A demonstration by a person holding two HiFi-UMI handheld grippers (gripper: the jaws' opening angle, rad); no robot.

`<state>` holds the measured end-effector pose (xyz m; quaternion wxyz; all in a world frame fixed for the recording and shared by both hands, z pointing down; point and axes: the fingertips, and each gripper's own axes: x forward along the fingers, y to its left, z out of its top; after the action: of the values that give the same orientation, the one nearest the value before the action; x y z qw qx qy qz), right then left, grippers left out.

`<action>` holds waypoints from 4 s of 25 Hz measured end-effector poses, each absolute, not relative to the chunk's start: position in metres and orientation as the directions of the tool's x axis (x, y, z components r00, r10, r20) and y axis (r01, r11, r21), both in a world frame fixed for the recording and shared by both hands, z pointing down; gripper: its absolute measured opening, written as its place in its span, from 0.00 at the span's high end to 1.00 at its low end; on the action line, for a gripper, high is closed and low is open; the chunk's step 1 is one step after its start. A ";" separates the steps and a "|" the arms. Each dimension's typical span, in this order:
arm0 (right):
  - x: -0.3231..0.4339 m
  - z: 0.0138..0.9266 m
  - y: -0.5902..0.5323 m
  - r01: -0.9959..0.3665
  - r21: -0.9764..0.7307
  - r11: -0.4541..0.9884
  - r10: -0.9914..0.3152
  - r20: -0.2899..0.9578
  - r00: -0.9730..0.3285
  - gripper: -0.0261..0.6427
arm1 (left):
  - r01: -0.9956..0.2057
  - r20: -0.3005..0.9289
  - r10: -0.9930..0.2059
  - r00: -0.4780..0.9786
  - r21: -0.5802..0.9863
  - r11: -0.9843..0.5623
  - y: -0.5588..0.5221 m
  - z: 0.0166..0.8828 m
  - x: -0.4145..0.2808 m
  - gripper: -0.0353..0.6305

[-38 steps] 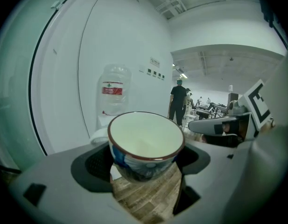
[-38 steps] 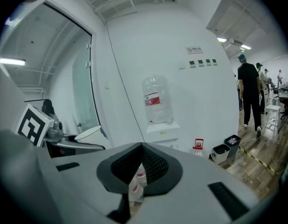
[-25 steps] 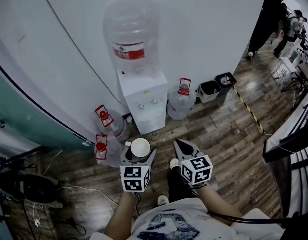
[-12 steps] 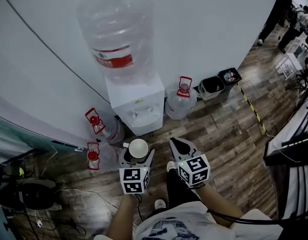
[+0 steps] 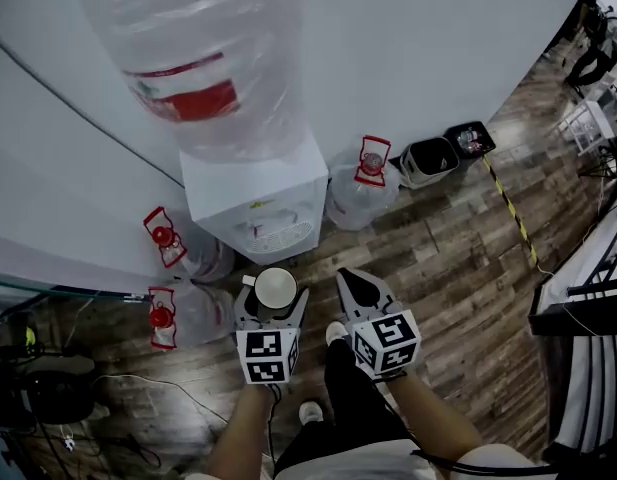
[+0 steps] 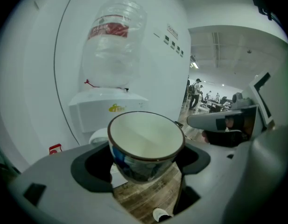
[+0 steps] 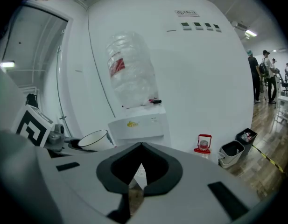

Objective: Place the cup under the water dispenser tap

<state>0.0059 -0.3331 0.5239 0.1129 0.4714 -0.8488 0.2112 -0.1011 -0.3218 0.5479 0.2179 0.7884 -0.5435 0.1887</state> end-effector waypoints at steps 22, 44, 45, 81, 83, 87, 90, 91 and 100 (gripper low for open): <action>0.006 0.704 -0.423 -0.868 -0.246 0.431 -0.776 0.390 -0.496 0.93 | -0.938 0.547 -0.766 0.336 0.123 -0.324 -0.407 0.727 -0.091 0.29; 0.000 0.794 -0.476 -0.855 -0.238 0.460 -0.764 0.384 -0.518 0.93 | -0.958 0.569 -0.774 0.280 0.112 -0.264 -0.479 0.840 -0.090 0.29; 0.001 0.795 -0.477 -0.855 -0.238 0.460 -0.765 0.384 -0.518 0.93 | -0.960 0.568 -0.777 0.273 0.109 -0.257 -0.481 0.844 -0.090 0.29; 0.001 0.787 -0.454 -0.851 -0.268 0.452 -0.751 0.399 -0.525 0.93 | -0.977 0.574 -0.790 0.215 0.134 -0.169 -0.481 0.856 -0.095 0.29; 0.003 0.779 -0.449 -0.853 -0.267 0.448 -0.753 0.402 -0.521 0.93 | -0.976 0.577 -0.787 0.220 0.138 -0.171 -0.474 0.848 -0.095 0.29; 0.004 0.759 -0.433 -0.858 -0.272 0.435 -0.756 0.407 -0.513 0.93 | -0.972 0.583 -0.778 0.235 0.157 -0.176 -0.452 0.829 -0.096 0.29; 0.000 0.739 -0.414 -0.860 -0.272 0.432 -0.760 0.403 -0.509 0.93 | -0.968 0.582 -0.774 0.248 0.165 -0.186 -0.431 0.810 -0.098 0.29; -0.002 0.732 -0.407 -0.860 -0.271 0.432 -0.762 0.399 -0.509 0.93 | -0.968 0.578 -0.776 0.251 0.161 -0.193 -0.424 0.801 -0.099 0.29; -0.010 0.658 -0.335 -0.875 -0.248 0.415 -0.799 0.362 -0.481 0.93 | -0.949 0.541 -0.780 0.315 0.169 -0.267 -0.350 0.718 -0.107 0.29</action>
<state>-0.0102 -0.3347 0.6584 0.0937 0.5007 -0.8358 0.2047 -0.1067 -0.3496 0.7180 0.2372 0.7755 -0.5572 0.1784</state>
